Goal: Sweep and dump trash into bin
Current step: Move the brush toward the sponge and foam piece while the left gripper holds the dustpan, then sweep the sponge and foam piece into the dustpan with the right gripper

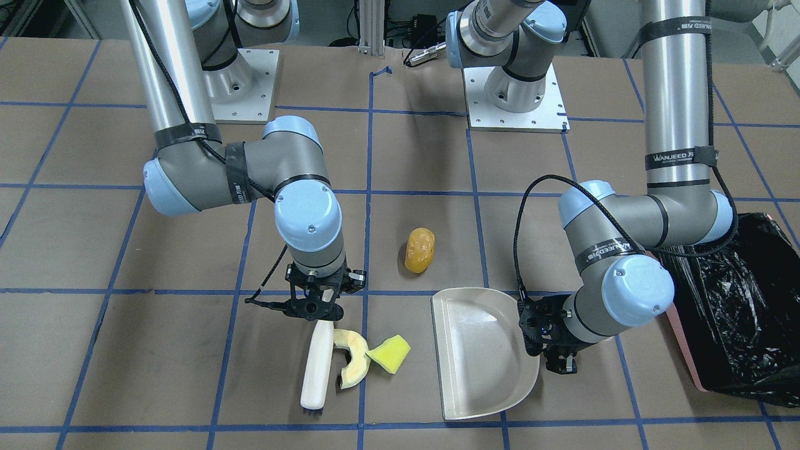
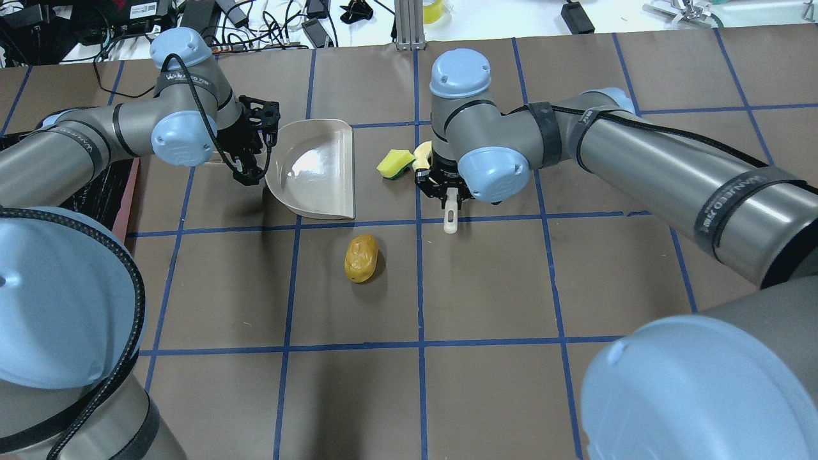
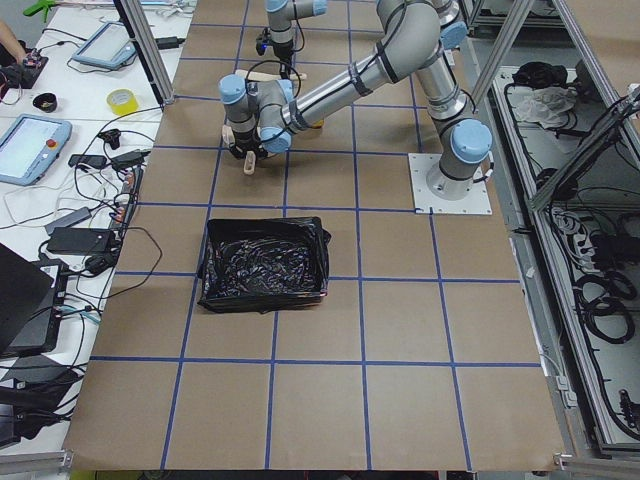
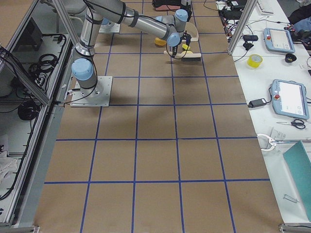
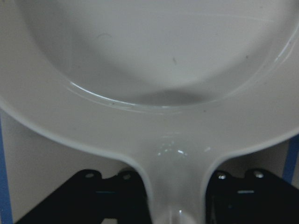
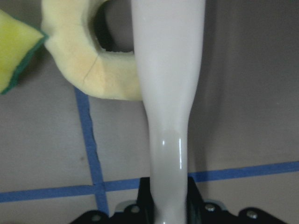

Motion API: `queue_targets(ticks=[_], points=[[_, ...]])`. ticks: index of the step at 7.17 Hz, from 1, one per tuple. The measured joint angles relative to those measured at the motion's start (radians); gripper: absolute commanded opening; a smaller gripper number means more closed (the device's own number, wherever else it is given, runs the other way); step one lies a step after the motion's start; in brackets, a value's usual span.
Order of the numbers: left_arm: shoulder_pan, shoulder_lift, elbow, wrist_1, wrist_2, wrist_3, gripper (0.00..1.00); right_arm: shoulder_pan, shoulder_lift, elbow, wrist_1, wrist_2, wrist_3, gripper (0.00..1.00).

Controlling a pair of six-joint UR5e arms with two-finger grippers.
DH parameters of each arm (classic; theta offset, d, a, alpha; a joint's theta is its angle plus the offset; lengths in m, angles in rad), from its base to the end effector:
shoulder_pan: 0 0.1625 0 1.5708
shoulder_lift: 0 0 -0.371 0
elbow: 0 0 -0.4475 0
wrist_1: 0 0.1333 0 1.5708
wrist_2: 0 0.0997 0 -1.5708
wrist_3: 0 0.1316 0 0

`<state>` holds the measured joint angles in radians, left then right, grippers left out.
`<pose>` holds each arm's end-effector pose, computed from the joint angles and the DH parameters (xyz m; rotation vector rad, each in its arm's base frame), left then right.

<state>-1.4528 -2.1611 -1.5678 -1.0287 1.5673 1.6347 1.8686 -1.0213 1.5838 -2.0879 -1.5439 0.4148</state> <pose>-0.0536 -0.6837 0.0868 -2.1348 -2.2538 -0.0408 0.3262 -0.5965 0.1043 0.1840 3.1258 0.0813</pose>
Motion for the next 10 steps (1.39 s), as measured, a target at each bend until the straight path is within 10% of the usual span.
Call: queue_targets(ticks=[10], points=[[-0.011,0.003,0.0,0.001,0.025,-0.003,0.0,0.194,0.161,-0.278,-0.002,0.202,0.444,0.0]])
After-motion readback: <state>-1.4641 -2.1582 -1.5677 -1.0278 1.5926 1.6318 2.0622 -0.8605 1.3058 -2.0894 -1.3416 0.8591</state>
